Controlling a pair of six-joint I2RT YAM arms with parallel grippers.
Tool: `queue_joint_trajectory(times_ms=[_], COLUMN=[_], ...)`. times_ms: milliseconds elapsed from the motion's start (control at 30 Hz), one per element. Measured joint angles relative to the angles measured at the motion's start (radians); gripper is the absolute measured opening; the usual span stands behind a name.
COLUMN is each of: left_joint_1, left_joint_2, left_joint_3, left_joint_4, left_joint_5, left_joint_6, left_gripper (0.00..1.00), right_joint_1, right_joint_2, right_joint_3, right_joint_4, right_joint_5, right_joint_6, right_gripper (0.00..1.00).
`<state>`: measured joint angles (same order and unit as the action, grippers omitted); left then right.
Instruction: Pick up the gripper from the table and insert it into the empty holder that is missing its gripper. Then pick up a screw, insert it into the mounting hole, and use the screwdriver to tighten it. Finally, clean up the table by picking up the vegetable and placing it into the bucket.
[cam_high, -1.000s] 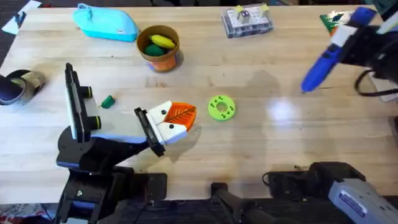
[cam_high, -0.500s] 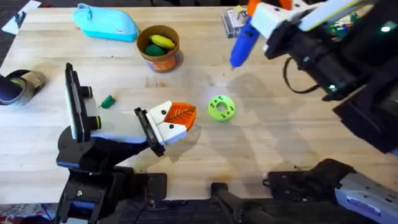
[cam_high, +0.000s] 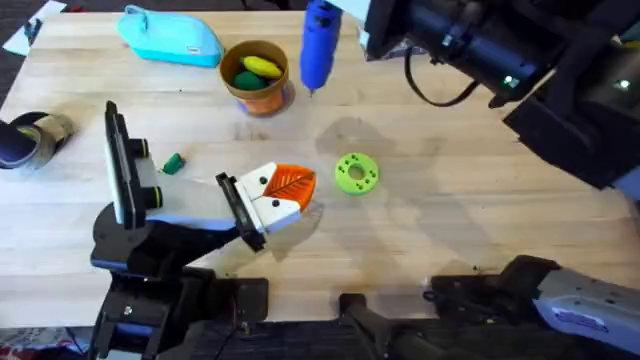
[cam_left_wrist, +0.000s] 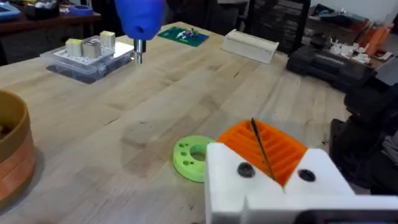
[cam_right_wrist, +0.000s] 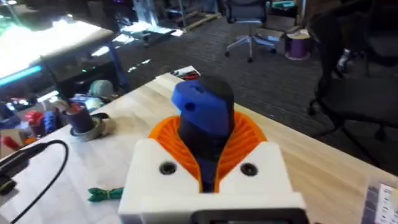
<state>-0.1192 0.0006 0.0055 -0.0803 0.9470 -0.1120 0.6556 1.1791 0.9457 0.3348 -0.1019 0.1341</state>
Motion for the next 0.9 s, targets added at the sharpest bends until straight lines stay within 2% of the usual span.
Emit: queue_joint_trajectory(times_ms=[467,633,900], left_joint_1=[0.0,0.0,0.0], left_joint_2=[0.0,0.0,0.0], left_joint_3=[0.0,0.0,0.0], left_joint_4=[0.0,0.0,0.0], left_joint_5=[0.0,0.0,0.0], left_joint_6=[0.0,0.0,0.0], left_gripper=[0.015,0.015,0.015], right_joint_1=[0.191,0.22,0.221], right_joint_2=[0.016,0.016,0.016], right_joint_3=[0.023,0.023,0.023], right_joint_4=[0.0,0.0,0.0], right_joint_5=[-0.062,-0.073,-0.14], right_joint_6=[0.034,0.042,0.045], right_gripper=[0.077,0.073,0.065])
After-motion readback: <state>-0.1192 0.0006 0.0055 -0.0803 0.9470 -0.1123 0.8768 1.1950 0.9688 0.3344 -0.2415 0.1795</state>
